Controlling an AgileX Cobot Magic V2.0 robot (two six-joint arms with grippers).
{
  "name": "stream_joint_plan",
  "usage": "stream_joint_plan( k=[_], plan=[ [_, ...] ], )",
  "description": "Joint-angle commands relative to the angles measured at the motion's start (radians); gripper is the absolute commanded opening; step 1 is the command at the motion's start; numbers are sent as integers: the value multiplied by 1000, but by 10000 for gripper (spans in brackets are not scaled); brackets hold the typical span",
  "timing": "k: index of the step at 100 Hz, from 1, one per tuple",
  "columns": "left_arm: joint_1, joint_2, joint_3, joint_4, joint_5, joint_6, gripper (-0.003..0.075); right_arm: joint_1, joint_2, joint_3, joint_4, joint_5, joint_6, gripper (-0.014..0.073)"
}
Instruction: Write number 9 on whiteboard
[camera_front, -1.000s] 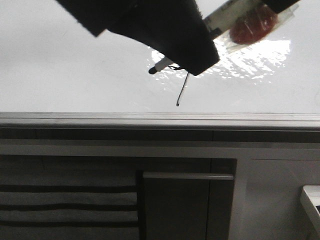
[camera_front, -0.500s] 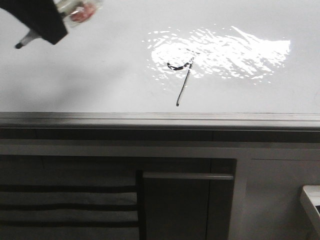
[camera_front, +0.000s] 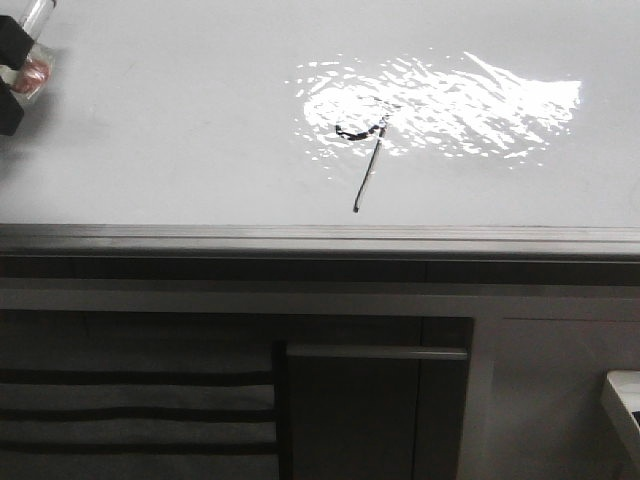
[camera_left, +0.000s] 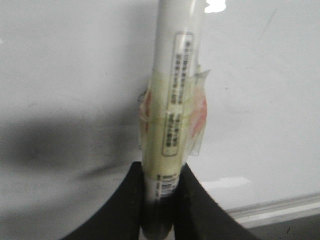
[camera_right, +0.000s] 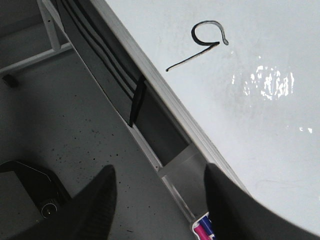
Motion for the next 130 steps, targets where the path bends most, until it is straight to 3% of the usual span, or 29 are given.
stream_joint_plan(
  k=[1,41,48,57,74,87,107,130],
  plan=[
    [6,4,-23,-15,-110,-15,-20,-7,-7,-34,-2,-56,4,342],
    [6,59,-23,-21,-136,-15,-17,-7,-7,-34,-2,-62,4,342],
    [6,59,-23,-21,-134,-15,15,-7,-7,-34,-2,-67,4,342],
    [6,59,-23,-21,-132,-13,122,-7,-7,-34,-2,-76,7,342],
    [6,54,-23,-21,-132,-7,419,-7,-7,-34,-11,-70,22,342],
    [6,-5,-25,27,-80,-5,459,-7,-27,-34,-102,-41,170,342],
    [6,-202,-10,30,55,-5,459,-7,-97,-25,-186,10,577,342],
    [0,-473,191,29,14,-5,459,-7,-257,135,-194,-124,622,341]
  ],
)
